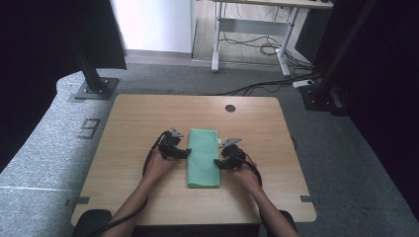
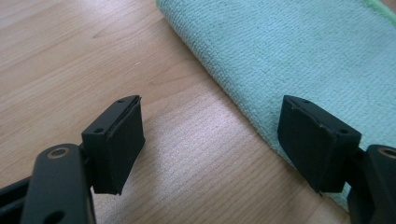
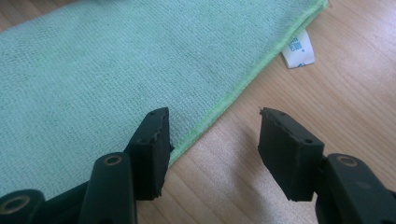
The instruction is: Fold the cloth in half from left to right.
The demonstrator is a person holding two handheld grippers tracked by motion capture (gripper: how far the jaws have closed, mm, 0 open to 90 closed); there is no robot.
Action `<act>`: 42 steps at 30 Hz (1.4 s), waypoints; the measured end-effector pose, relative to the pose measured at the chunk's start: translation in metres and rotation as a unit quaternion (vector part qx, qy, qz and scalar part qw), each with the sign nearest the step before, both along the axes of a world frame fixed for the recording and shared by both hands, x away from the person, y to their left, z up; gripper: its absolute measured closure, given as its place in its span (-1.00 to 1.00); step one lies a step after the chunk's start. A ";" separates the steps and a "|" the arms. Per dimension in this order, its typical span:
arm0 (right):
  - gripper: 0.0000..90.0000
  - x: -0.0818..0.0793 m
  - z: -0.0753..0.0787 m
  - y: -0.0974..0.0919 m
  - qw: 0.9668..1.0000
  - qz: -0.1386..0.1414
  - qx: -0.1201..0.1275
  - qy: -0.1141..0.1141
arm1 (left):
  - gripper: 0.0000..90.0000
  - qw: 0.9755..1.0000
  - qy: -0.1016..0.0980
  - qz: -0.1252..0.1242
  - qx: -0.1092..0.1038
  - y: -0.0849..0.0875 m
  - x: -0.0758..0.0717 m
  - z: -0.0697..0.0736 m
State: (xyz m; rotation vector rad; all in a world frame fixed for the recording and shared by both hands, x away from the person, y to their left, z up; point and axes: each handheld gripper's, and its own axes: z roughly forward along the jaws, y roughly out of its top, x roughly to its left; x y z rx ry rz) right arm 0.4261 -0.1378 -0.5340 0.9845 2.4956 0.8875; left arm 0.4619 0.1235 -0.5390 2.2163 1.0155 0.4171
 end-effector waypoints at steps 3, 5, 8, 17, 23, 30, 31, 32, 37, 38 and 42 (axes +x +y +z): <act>-0.11 0.001 0.003 0.001 1.000 -0.004 0.002 0.000 | -0.52 1.000 -0.006 -0.002 -0.002 -0.002 0.002 0.005; -0.17 -0.001 0.007 0.007 1.000 0.002 0.024 0.007 | -0.52 1.000 -0.006 0.002 -0.009 -0.004 0.011 0.010; -0.23 -0.005 0.009 0.023 0.999 0.025 0.036 0.009 | -0.52 1.000 -0.010 0.003 -0.003 -0.008 0.022 0.012; -0.59 -0.006 0.004 0.078 0.998 0.053 0.044 0.010 | -0.54 1.000 -0.019 0.020 -0.001 -0.008 0.047 0.008; -0.64 -0.005 -0.009 0.087 0.998 0.047 0.028 0.007 | -0.56 0.999 -0.018 0.037 0.018 -0.006 0.054 -0.001; -0.63 -0.018 -0.008 0.086 0.998 0.055 0.026 0.002 | -0.56 0.998 -0.025 0.055 0.025 -0.009 0.064 -0.002; -0.63 -0.020 -0.008 0.086 0.998 0.059 0.026 0.002 | -0.56 0.998 -0.024 0.056 0.025 -0.009 0.065 -0.002; -0.63 -0.022 -0.008 0.087 0.998 0.063 0.026 0.003 | -0.56 0.998 -0.023 0.056 0.025 -0.009 0.066 -0.003; -0.62 -0.038 -0.008 0.088 0.996 0.080 0.025 0.005 | -0.57 0.998 -0.018 0.056 0.021 -0.008 0.070 -0.003; -0.62 -0.042 -0.008 0.088 0.996 0.085 0.025 0.006 | -0.57 0.998 -0.018 0.057 0.020 -0.008 0.070 -0.003; -0.62 -0.055 -0.008 0.087 0.995 0.092 0.025 0.005 | -0.60 0.998 -0.015 0.064 0.013 -0.006 0.075 -0.004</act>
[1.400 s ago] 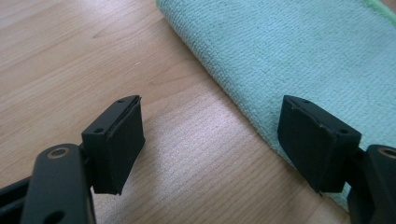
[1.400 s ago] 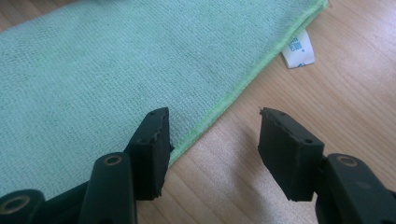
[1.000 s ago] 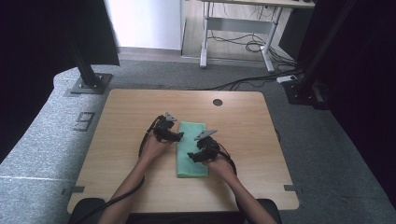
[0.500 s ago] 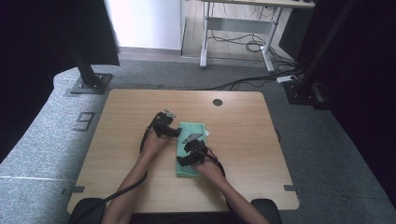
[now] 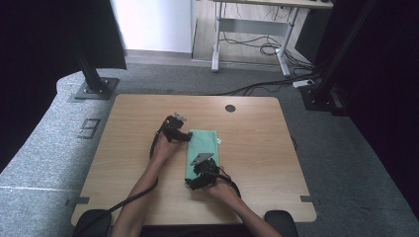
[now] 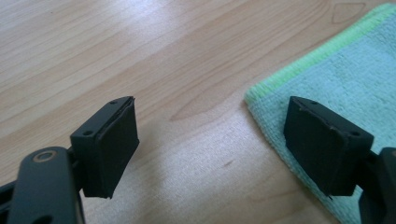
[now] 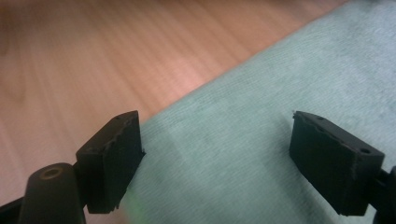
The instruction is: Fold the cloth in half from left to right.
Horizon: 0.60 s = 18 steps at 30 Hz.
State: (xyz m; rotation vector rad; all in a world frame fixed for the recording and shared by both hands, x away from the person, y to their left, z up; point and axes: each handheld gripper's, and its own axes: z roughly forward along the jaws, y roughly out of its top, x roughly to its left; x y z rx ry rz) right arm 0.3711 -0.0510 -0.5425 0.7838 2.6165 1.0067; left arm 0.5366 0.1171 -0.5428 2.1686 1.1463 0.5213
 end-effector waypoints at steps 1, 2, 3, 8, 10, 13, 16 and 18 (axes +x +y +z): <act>-0.61 -0.001 0.000 -0.001 1.000 0.000 0.003 0.001 | -0.61 1.000 0.001 0.001 -0.003 0.001 0.002 0.000; -0.61 -0.002 -0.001 -0.001 1.000 -0.001 0.005 0.002 | -0.62 1.000 0.004 0.004 -0.006 0.001 0.003 0.000; -0.61 -0.002 -0.001 -0.002 1.000 -0.001 0.007 0.001 | -0.62 1.000 0.005 0.006 -0.009 0.002 0.004 -0.001; -0.61 -0.002 -0.002 -0.003 1.000 0.000 0.010 0.003 | -0.63 1.000 0.013 0.009 -0.019 0.003 0.007 -0.001; -0.59 -0.003 -0.001 -0.003 1.000 0.000 0.009 0.000 | -0.62 1.000 0.019 0.010 -0.021 0.004 0.008 0.000; -0.59 -0.002 0.004 -0.005 1.000 0.002 0.021 0.003 | -0.60 0.999 0.016 0.002 -0.036 0.005 0.004 0.006; -0.59 0.000 0.009 -0.011 1.000 -0.002 0.024 -0.005 | -0.63 0.999 0.013 -0.010 -0.041 0.005 -0.004 0.015; -0.60 0.003 0.012 -0.017 1.000 -0.008 0.026 -0.008 | -0.66 0.999 0.016 -0.023 -0.046 0.005 -0.012 0.022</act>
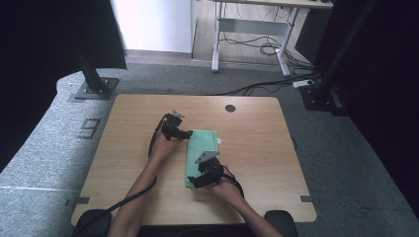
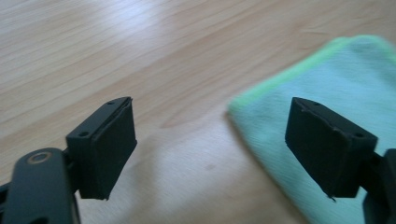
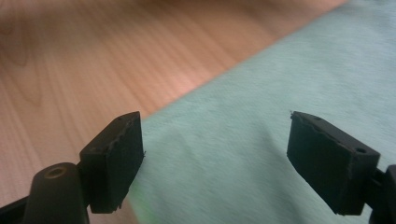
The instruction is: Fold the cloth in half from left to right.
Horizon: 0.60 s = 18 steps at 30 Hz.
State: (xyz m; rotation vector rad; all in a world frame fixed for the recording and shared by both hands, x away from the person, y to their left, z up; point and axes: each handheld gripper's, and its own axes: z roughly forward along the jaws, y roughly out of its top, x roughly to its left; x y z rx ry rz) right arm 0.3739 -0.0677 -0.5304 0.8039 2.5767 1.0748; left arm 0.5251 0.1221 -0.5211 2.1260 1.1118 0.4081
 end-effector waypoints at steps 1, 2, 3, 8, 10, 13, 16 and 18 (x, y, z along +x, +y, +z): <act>-0.61 0.001 0.001 -0.004 1.000 -0.005 0.000 -0.001 | -0.66 1.000 -0.003 -0.007 0.001 0.000 -0.004 0.003; -0.61 0.003 0.002 -0.008 1.000 -0.009 0.000 -0.002 | -0.67 1.000 -0.006 -0.014 0.003 0.000 -0.009 0.005; -0.62 0.004 0.003 -0.012 1.000 -0.015 0.001 -0.004 | -0.67 1.000 -0.006 -0.014 0.003 0.000 -0.009 0.005; -0.69 0.009 0.007 -0.036 0.999 -0.039 -0.004 -0.008 | -0.69 0.999 -0.003 -0.052 0.012 0.007 -0.042 0.011; -0.69 0.012 0.009 -0.047 0.999 -0.050 -0.001 -0.005 | -0.69 0.998 -0.002 -0.064 0.018 0.010 -0.054 0.012; -0.70 0.013 0.011 -0.062 0.998 -0.065 0.001 -0.003 | -0.72 0.997 -0.001 -0.076 0.022 0.016 -0.074 0.011; -0.70 0.013 0.013 -0.075 0.997 -0.071 0.003 -0.002 | -0.74 0.997 0.001 -0.081 0.016 0.023 -0.095 0.008; -0.71 0.013 0.013 -0.079 0.997 -0.076 0.005 -0.001 | -0.75 0.996 0.002 -0.084 0.020 0.025 -0.101 0.007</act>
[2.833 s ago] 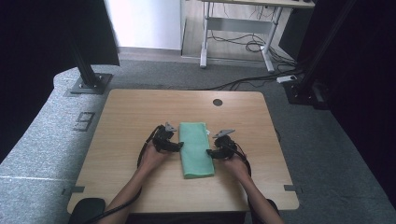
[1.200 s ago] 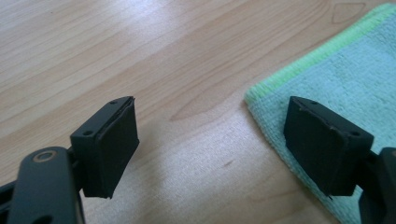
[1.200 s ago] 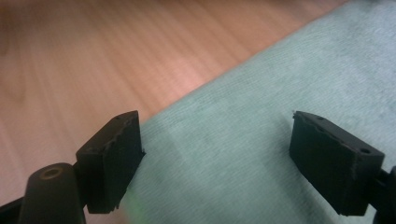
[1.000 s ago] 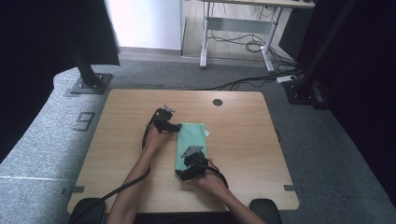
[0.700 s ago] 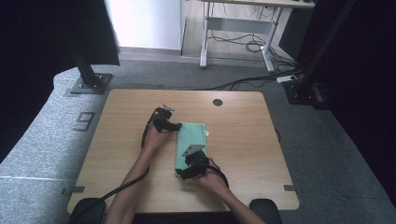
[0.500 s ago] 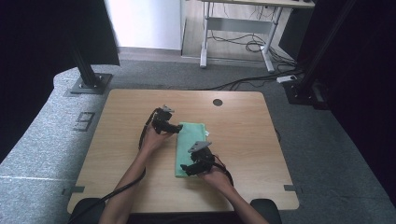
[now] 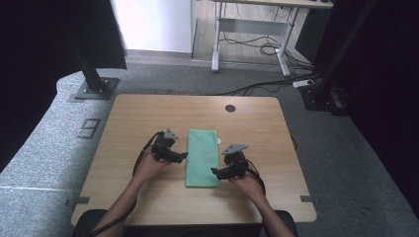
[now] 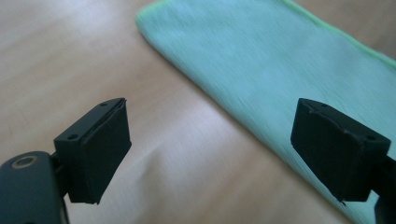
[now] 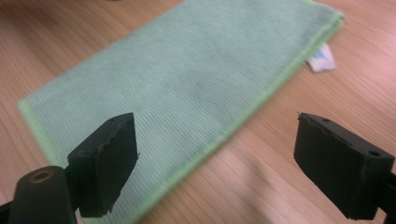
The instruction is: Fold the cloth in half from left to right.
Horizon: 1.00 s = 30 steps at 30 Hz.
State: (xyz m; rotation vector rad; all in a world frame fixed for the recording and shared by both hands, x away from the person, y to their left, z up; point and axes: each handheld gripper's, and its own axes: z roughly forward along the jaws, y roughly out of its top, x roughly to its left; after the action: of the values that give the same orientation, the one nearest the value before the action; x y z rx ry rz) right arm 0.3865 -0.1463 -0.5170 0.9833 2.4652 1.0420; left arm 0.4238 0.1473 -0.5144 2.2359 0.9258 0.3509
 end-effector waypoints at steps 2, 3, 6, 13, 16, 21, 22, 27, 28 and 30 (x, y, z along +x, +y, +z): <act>-0.74 -0.002 0.000 -0.011 1.000 -0.010 0.002 0.001 | -0.80 1.000 0.000 -0.002 0.015 0.005 -0.020 -0.004; -0.74 -0.002 0.000 -0.011 1.000 -0.010 0.002 0.001 | -0.83 1.000 0.000 -0.002 0.015 0.005 -0.020 -0.004; -0.80 -0.004 -0.001 -0.021 1.000 -0.020 -0.001 -0.001 | -0.88 1.000 -0.004 -0.004 0.030 0.010 -0.039 -0.007; -1.00 -0.009 -0.012 -0.043 0.999 -0.045 -0.003 0.006 | -1.00 0.999 -0.001 -0.001 0.052 0.021 -0.071 -0.020; -1.00 -0.011 -0.018 -0.048 0.999 -0.048 -0.009 0.008 | -1.00 0.999 0.000 0.004 0.051 0.025 -0.076 -0.023; -1.00 -0.010 -0.029 -0.051 0.998 -0.051 -0.012 0.018 | -1.00 0.999 0.002 0.019 0.040 0.031 -0.079 -0.030; -1.00 -0.010 -0.029 -0.051 0.998 -0.051 -0.012 0.018 | -1.00 0.999 0.002 0.019 0.040 0.031 -0.079 -0.030; -1.00 -0.007 -0.038 -0.056 0.998 -0.061 -0.004 0.011 | -1.00 1.000 0.007 0.021 0.016 0.031 -0.077 -0.034; -1.00 -0.007 -0.038 -0.056 0.998 -0.062 -0.003 0.011 | -1.00 1.000 0.006 0.021 0.016 0.031 -0.077 -0.034; -1.00 -0.007 -0.038 -0.057 0.998 -0.064 -0.001 0.008 | -1.00 1.000 0.007 0.021 0.014 0.031 -0.076 -0.035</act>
State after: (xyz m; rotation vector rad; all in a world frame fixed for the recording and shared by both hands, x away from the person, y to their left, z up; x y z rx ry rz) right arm 0.3797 -0.2030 -0.5555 1.1357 2.3795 0.9940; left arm 0.3475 0.1786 -0.5490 2.2495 0.9828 0.3693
